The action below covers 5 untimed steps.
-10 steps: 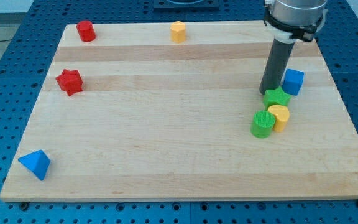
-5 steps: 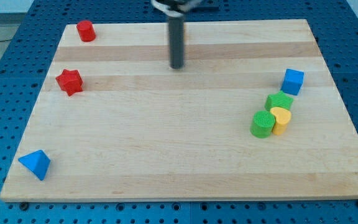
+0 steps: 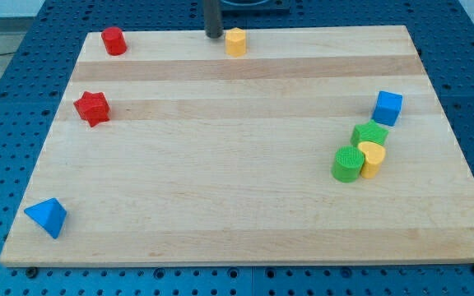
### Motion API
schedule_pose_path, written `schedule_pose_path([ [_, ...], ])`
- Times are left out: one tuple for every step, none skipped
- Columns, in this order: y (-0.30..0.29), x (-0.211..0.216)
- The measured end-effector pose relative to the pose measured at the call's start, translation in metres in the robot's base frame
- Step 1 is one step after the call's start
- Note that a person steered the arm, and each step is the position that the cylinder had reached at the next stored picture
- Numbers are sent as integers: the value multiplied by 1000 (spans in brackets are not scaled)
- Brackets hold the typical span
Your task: Place the yellow hexagon to the center of the board
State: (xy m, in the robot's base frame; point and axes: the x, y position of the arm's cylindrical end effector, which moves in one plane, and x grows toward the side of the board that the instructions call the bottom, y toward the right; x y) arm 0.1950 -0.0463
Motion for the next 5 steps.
schedule_pose_path([
  [30, 6],
  [43, 22],
  [43, 45],
  [38, 79],
  [29, 113],
])
